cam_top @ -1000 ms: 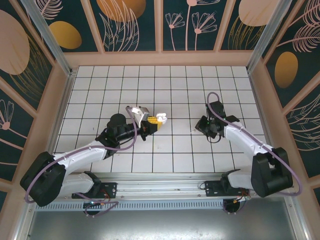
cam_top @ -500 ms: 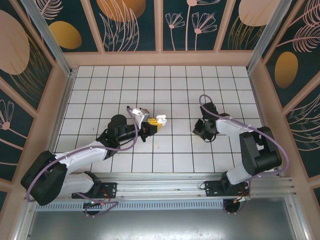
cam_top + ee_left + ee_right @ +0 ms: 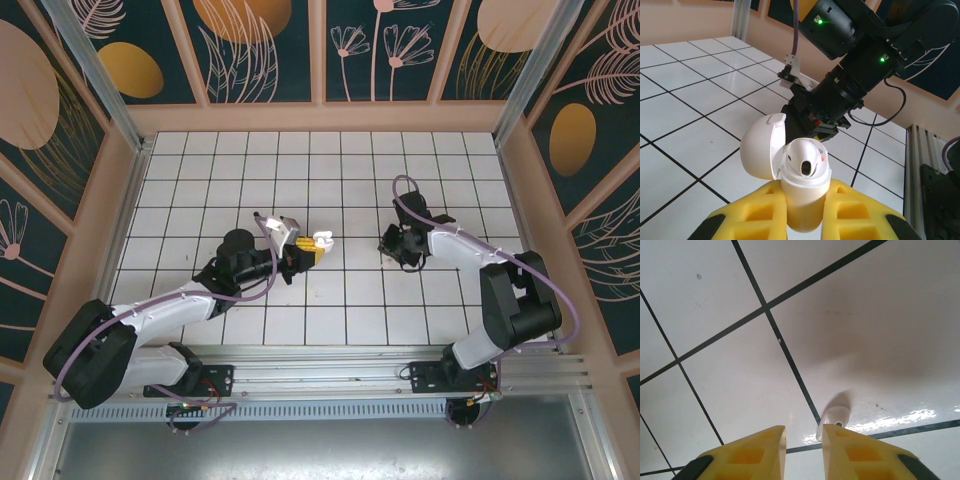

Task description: Insert the wireless bluetooth earbuds into the charging case

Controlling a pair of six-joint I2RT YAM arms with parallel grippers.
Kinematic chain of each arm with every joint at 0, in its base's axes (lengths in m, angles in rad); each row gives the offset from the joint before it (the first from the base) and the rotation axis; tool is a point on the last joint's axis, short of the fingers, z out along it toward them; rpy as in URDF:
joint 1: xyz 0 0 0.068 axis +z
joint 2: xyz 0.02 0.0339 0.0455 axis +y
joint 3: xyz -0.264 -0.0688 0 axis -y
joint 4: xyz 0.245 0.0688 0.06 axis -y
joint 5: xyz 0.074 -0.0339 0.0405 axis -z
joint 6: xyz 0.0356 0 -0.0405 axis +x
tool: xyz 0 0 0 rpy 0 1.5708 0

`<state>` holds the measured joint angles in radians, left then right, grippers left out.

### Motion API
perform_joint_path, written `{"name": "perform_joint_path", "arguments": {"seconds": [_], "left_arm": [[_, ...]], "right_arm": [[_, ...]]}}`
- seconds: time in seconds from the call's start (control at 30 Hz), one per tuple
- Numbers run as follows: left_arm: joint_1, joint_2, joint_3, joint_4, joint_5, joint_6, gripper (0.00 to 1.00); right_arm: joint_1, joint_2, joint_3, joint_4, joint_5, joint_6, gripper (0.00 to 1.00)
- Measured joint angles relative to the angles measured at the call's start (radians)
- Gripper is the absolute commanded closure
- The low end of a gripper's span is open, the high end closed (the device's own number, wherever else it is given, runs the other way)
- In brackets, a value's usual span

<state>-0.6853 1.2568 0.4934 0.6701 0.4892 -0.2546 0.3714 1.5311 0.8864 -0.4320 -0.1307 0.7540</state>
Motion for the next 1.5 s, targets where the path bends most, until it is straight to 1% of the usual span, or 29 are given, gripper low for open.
{"name": "perform_joint_path", "arguments": {"seconds": [0.6,0.97,1.1,1.3,1.5], "left_arm": [[0.0,0.0,0.0,0.0,0.0,0.0,1.0],[0.0,0.0,0.0,-0.001,0.0,0.0,1.0],[0.0,0.0,0.0,-0.001,0.0,0.0,1.0],[0.003,-0.002,0.0,-0.002,0.001,0.0,1.0],[0.025,-0.014,0.003,-0.026,0.028,0.0,1.0]], "right_arm": [[-0.001,0.084,0.001,-0.012,0.009,0.004,0.78],[-0.001,0.084,0.001,-0.011,0.009,0.0,0.89],[-0.001,0.084,0.001,-0.008,0.008,-0.012,0.92],[-0.001,0.055,-0.015,-0.002,0.009,-0.016,0.95],[0.005,-0.079,-0.025,0.017,0.009,-0.06,0.98]]}}
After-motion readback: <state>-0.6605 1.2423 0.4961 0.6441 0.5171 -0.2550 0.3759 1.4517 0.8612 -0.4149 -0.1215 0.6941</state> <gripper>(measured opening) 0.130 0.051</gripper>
